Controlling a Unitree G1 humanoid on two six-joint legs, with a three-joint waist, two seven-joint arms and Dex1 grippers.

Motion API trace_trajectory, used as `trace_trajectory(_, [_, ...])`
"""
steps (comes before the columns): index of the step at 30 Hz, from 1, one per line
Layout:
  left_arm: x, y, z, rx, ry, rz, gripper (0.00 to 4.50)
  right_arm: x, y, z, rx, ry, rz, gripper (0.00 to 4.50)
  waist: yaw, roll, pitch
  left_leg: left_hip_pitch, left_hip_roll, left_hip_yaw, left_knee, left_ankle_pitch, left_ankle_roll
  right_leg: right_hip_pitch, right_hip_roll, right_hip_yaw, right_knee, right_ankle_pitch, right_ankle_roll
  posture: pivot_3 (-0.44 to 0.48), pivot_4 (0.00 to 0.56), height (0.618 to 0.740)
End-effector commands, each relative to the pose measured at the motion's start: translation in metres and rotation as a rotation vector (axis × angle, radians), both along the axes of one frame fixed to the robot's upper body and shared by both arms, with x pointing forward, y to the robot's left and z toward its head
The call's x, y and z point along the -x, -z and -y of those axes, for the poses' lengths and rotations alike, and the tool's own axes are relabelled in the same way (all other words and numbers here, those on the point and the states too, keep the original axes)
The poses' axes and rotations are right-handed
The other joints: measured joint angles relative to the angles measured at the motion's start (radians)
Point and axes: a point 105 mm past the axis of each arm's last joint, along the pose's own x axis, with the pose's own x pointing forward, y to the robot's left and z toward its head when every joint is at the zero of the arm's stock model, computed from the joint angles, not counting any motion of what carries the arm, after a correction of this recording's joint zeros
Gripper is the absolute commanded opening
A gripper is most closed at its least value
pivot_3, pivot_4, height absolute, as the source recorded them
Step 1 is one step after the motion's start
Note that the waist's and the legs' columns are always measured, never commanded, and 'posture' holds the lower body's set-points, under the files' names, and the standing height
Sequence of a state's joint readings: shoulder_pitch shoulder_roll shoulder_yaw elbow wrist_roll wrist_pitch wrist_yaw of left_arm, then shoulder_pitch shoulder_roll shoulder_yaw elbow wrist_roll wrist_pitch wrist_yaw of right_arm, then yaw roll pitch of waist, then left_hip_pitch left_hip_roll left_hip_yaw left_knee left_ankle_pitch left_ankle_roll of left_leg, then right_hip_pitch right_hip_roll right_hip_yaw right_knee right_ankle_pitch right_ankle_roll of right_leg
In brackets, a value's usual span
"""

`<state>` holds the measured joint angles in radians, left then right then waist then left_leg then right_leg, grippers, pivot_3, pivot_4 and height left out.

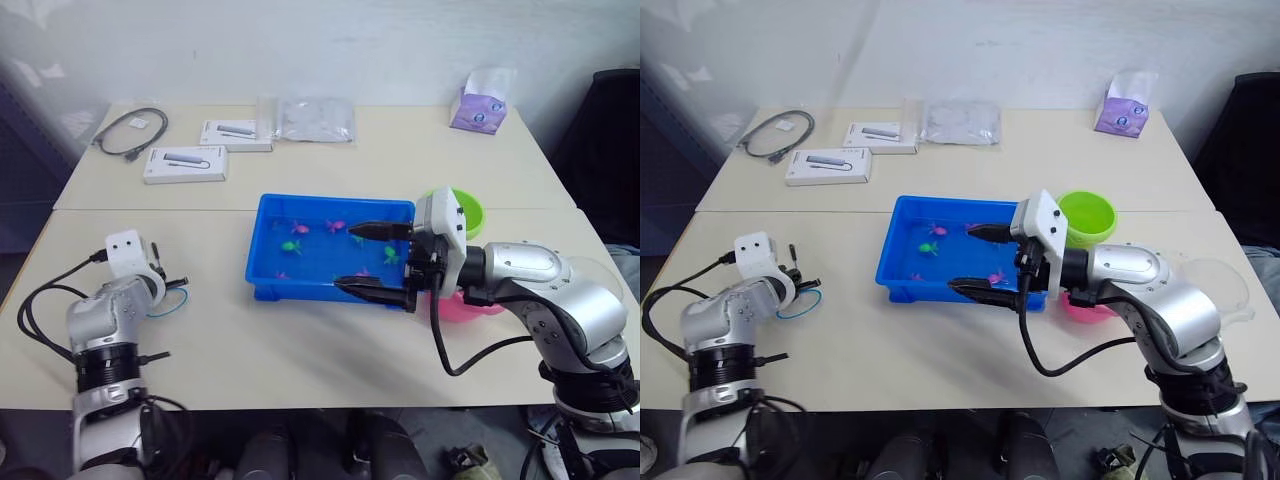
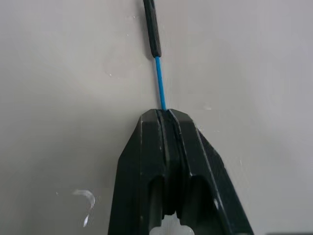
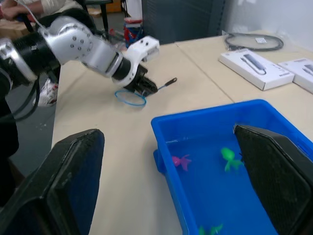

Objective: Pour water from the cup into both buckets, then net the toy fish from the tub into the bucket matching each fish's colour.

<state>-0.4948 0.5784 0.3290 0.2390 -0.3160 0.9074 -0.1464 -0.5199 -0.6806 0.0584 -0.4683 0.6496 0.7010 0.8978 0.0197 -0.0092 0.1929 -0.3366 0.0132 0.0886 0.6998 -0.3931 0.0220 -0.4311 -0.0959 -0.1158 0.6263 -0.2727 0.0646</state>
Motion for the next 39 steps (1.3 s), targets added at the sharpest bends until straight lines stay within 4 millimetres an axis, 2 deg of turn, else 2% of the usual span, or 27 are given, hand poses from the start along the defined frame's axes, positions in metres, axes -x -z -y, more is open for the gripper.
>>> trace_trajectory(1, [0.016, -0.067, 0.051, -0.206, 0.624, 0.186, 0.09, 0.001, -0.012, 0.011, 0.043, -0.017, 0.07, 4.5, -0.007, 0.0, 0.0, -0.001, 0.0, 0.0, 0.0, 0.0, 0.0, 0.0, 0.0, 0.0, -0.001, 0.0, 0.0, 0.0, 0.15, 0.74])
trace_trajectory(4, [0.05, -0.086, 0.079, -0.298, 0.976, 0.173, 0.09, 0.003, -0.009, 0.017, 0.115, -0.052, 0.069, 4.5, -0.015, 0.001, 0.001, -0.002, 0.0, 0.0, -0.001, -0.001, -0.001, -0.001, -0.001, -0.001, -0.005, 0.0, 0.0, 0.0, 0.15, 0.74])
trace_trajectory(6, [0.075, -0.097, 0.105, -0.269, 1.21, 0.179, 0.09, 0.005, -0.007, 0.019, 0.163, -0.083, 0.072, 4.5, -0.018, 0.004, 0.003, -0.004, 0.0, 0.0, -0.002, -0.001, 0.0, -0.001, -0.002, -0.001, -0.007, 0.0, 0.0, 0.0, 0.15, 0.74])
trace_trajectory(7, [0.083, -0.1, 0.112, -0.259, 1.277, 0.172, 0.09, 0.005, -0.007, 0.02, 0.174, -0.091, 0.074, 4.5, -0.018, 0.005, 0.003, -0.004, 0.0, 0.0, -0.002, -0.001, 0.0, 0.0, -0.002, -0.001, -0.007, 0.0, 0.0, 0.0, 0.15, 0.74])
trace_trajectory(10, [0.111, -0.1, 0.145, -0.256, 1.547, 0.146, 0.09, 0.004, -0.01, 0.016, 0.2, -0.129, 0.08, 4.5, -0.021, 0.006, 0.004, -0.004, 0.001, 0.0, -0.002, -0.001, 0.0, -0.001, 0.0, -0.002, -0.006, 0.0, 0.0, 0.0, 0.15, 0.74])
trace_trajectory(13, [0.12, -0.092, 0.176, -0.283, 1.714, 0.146, 0.09, 0.004, -0.011, 0.006, 0.226, -0.172, 0.086, 4.5, -0.02, 0.007, 0.004, -0.003, 0.001, 0.001, -0.001, -0.001, 0.0, -0.001, 0.0, -0.001, -0.005, 0.0, 0.0, 0.0, 0.15, 0.74])
trace_trajectory(14, [0.119, -0.09, 0.181, -0.29, 1.732, 0.147, 0.09, 0.004, -0.01, 0.004, 0.235, -0.181, 0.087, 4.5, -0.02, 0.007, 0.004, -0.003, 0.001, 0.001, 0.0, -0.001, 0.001, 0.0, 0.0, -0.001, -0.005, 0.0, 0.0, 0.0, 0.15, 0.74])
trace_trajectory(16, [0.11, -0.087, 0.192, -0.288, 1.729, 0.15, 0.0, 0.002, -0.008, 0.0, 0.254, -0.192, 0.089, 3.96, -0.019, 0.007, 0.004, -0.003, 0.001, 0.001, 0.0, -0.001, 0.001, 0.0, 0.001, 0.0, -0.004, 0.0, 0.0, 0.0, 0.15, 0.74])
trace_trajectory(17, [0.106, -0.087, 0.197, -0.286, 1.727, 0.153, 0.0, 0.002, -0.007, -0.002, 0.264, -0.195, 0.088, 3.62, -0.019, 0.007, 0.004, -0.003, 0.001, 0.001, 0.0, 0.0, 0.001, 0.0, 0.001, 0.0, -0.004, 0.0, 0.0, 0.0, 0.15, 0.74])
trace_trajectory(20, [0.103, -0.085, 0.207, -0.279, 1.755, 0.158, 0.0, 0.002, 0.0, -0.005, 0.298, -0.201, 0.083, 2.14, -0.018, 0.007, 0.004, -0.004, 0.0, 0.001, 0.0, 0.0, 0.002, -0.001, 0.001, -0.001, -0.004, 0.0, 0.0, 0.0, 0.15, 0.74])
trace_trajectory(24, [0.096, -0.083, 0.211, -0.309, 1.757, 0.165, 0.0, 0.008, 0.005, -0.005, 0.322, -0.224, 0.052, 2.14, -0.018, 0.007, 0.004, -0.005, 0.0, 0.001, 0.0, 0.0, 0.002, -0.001, 0.001, -0.001, -0.004, 0.0, 0.0, 0.0, 0.15, 0.74])
trace_trajectory(30, [0.086, -0.083, 0.206, -0.368, 1.722, 0.191, 0.0, 0.009, 0.003, -0.002, 0.315, -0.2, 0.028, 2.14, -0.018, 0.007, 0.004, -0.005, 0.001, 0.0, 0.001, 0.0, 0.002, -0.001, 0.001, -0.002, -0.004, 0.0, 0.0, 0.0, 0.15, 0.74])
trace_trajectory(39, [0.084, -0.095, 0.218, -0.357, 1.732, 0.267, 0.0, 0.0, 0.01, 0.0, 0.322, -0.144, -0.012, 2.14, -0.013, 0.007, 0.004, -0.006, 0.001, -0.001, 0.002, 0.0, 0.003, -0.001, 0.0, -0.003, -0.004, 0.0, 0.0, 0.0, 0.15, 0.74])
